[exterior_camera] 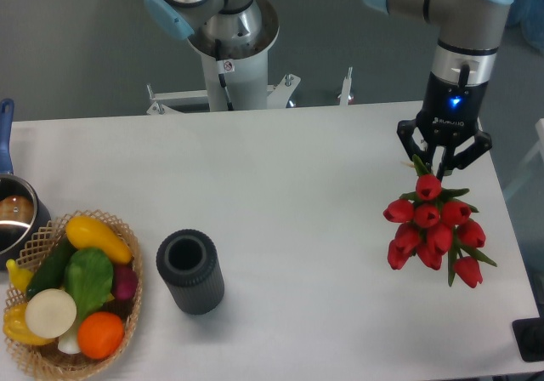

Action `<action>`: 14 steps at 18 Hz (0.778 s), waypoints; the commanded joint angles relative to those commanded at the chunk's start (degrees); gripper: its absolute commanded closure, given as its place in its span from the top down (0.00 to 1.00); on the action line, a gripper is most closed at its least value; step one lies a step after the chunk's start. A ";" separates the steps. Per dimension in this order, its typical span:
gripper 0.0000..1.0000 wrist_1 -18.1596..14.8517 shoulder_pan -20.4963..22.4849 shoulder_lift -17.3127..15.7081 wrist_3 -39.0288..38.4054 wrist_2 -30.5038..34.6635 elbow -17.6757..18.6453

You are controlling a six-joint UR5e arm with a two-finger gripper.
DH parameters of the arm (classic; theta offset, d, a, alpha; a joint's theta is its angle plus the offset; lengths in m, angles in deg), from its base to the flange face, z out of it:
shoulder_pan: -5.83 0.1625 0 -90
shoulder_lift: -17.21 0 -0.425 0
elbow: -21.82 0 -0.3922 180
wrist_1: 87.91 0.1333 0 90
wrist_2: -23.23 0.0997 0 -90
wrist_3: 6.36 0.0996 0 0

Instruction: Insert the flowers into the vase

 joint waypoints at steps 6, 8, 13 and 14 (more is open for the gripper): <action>0.21 0.00 0.44 -0.70 0.09 0.00 0.79; 0.21 0.09 0.53 -0.70 0.09 -0.35 0.79; 0.21 0.18 0.62 -0.35 0.09 -3.51 0.18; 0.21 0.52 0.35 -0.18 0.09 -3.78 0.09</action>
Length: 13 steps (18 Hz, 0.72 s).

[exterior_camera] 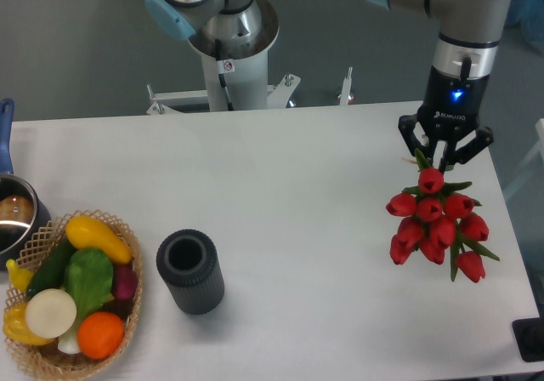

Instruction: Insert the flowers into the vase

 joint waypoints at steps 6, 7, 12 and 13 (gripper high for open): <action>0.21 3.78 -1.06 -0.53 -1.76 -10.88 0.00; 0.21 3.78 -1.14 -0.53 -1.76 -12.64 0.09; 0.21 4.22 -2.20 -1.05 -1.67 -23.97 0.97; 0.21 4.31 -2.81 -0.97 -1.32 -26.35 0.97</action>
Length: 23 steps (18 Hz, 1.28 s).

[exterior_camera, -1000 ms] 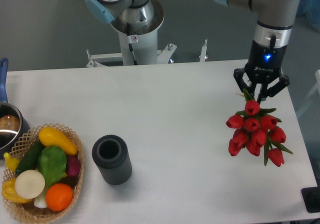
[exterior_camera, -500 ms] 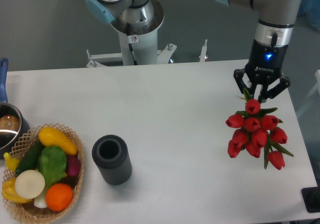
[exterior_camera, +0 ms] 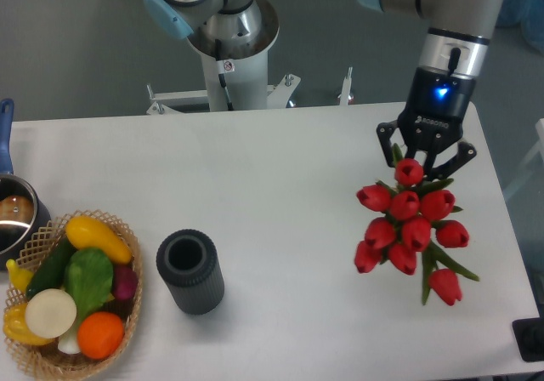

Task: Insert the flowers into the vase
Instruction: 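Carry the red tulips over to the dark grey vase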

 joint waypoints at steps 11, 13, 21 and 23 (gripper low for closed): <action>0.14 2.55 -6.68 1.23 4.21 -17.16 3.60; 0.15 2.55 -7.12 0.97 4.84 -17.95 4.83; 0.19 2.72 -10.11 0.53 4.84 -25.68 5.89; 0.19 2.73 -10.38 0.53 4.93 -26.30 5.89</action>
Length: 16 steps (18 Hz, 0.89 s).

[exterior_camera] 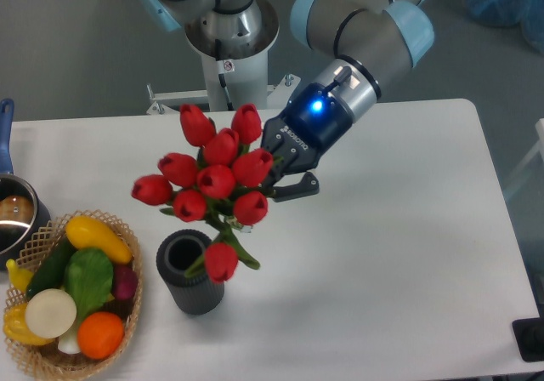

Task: Insert the flowers into the vase
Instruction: 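Carry the red tulips over to the dark grey vase, then lower the tulip stems down into the vase opening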

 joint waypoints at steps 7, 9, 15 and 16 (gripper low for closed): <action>0.19 0.00 -2.10 0.79 2.63 -5.62 1.14; 0.19 -0.09 -2.90 2.01 2.81 -8.34 1.14; 0.19 0.00 -3.96 3.78 2.90 -8.26 1.14; 0.19 0.00 -3.96 4.30 2.99 -8.26 1.23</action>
